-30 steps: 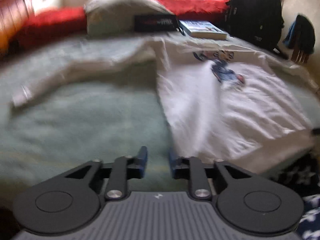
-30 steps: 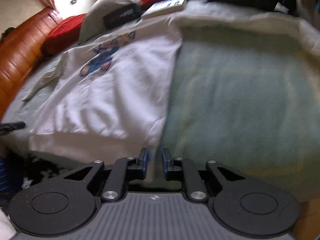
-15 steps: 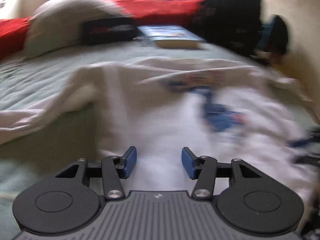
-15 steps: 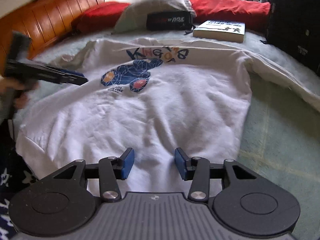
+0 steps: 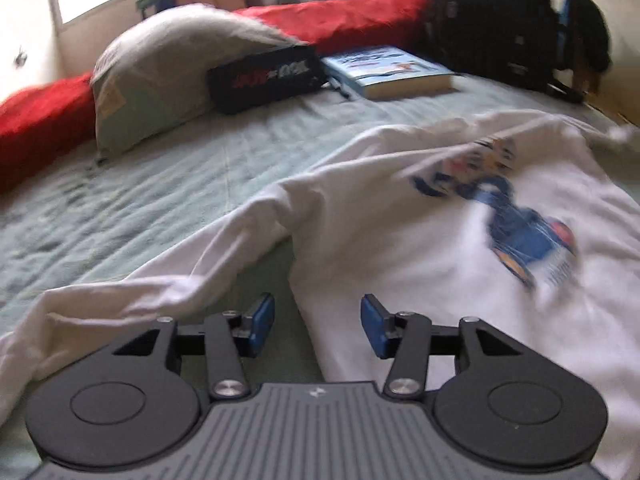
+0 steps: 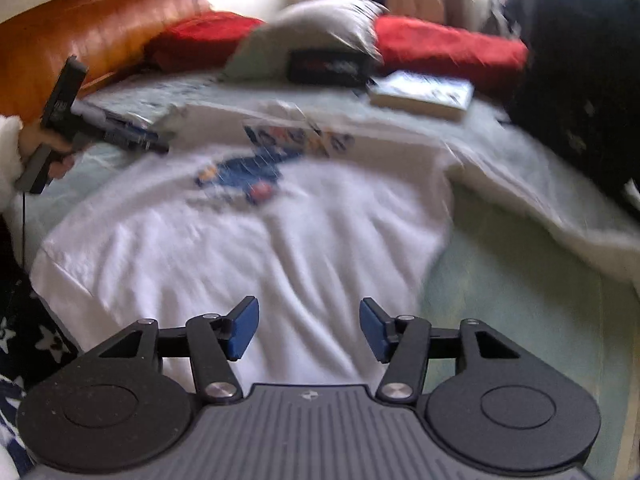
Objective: Fold clothes
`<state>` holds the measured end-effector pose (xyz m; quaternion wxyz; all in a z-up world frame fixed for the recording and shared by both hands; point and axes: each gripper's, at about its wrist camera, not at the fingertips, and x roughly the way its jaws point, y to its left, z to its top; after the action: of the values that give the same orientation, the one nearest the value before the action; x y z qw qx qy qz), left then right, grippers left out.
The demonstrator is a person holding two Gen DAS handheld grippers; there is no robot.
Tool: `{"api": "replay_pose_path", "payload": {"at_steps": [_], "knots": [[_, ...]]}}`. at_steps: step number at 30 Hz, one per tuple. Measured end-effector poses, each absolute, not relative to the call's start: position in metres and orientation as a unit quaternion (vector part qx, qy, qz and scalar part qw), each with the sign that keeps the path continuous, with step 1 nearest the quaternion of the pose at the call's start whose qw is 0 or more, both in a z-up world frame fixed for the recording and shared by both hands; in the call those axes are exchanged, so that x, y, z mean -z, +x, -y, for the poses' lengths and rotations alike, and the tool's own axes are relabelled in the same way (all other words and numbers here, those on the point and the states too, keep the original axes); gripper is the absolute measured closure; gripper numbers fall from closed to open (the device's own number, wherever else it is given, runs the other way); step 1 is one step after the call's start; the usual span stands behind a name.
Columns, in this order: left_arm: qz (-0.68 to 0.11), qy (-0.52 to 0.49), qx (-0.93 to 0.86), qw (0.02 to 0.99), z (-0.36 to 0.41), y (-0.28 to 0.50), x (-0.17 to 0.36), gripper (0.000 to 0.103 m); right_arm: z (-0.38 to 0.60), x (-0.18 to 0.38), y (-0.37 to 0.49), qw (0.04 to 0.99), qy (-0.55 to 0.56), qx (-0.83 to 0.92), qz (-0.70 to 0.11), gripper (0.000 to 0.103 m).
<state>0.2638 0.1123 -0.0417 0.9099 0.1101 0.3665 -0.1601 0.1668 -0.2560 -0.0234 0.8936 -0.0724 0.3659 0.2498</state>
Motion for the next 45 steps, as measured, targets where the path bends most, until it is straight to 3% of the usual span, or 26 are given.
{"api": "replay_pose_path", "payload": {"at_steps": [9, 14, 17, 19, 26, 33, 39, 45], "knots": [[-0.352, 0.141, 0.278, 0.883, -0.077, 0.243, 0.063, 0.047, 0.206, 0.048, 0.166, 0.87, -0.118, -0.301, -0.372, 0.041], [-0.349, 0.15, 0.253, 0.89, -0.104, 0.237, 0.07, 0.043, 0.195, 0.066, 0.151, 0.862, -0.142, -0.301, -0.383, 0.026], [-0.355, 0.148, 0.242, 0.891, -0.111, 0.236, 0.063, 0.044, 0.216, 0.064, 0.129, 0.861, -0.117, -0.29, -0.4, 0.026], [-0.343, 0.157, 0.238, 0.895, -0.105, 0.233, 0.054, 0.052, 0.227, 0.056, 0.124, 0.863, -0.088, -0.28, -0.41, 0.026], [-0.325, 0.151, 0.343, 0.868, -0.082, 0.195, 0.042, 0.047, 0.226, 0.046, 0.123, 0.895, -0.082, -0.246, -0.363, 0.023], [-0.367, 0.147, 0.332, 0.856, -0.106, 0.15, 0.066, 0.045, 0.245, 0.071, 0.11, 0.888, -0.048, -0.227, -0.396, 0.013], [-0.351, 0.175, 0.32, 0.863, -0.094, 0.174, 0.024, 0.044, 0.259, 0.035, 0.134, 0.893, -0.027, -0.228, -0.387, 0.013], [-0.331, 0.167, 0.3, 0.879, -0.056, 0.251, 0.014, 0.04, 0.245, 0.011, 0.233, 0.901, -0.039, -0.25, -0.352, 0.013]]}}
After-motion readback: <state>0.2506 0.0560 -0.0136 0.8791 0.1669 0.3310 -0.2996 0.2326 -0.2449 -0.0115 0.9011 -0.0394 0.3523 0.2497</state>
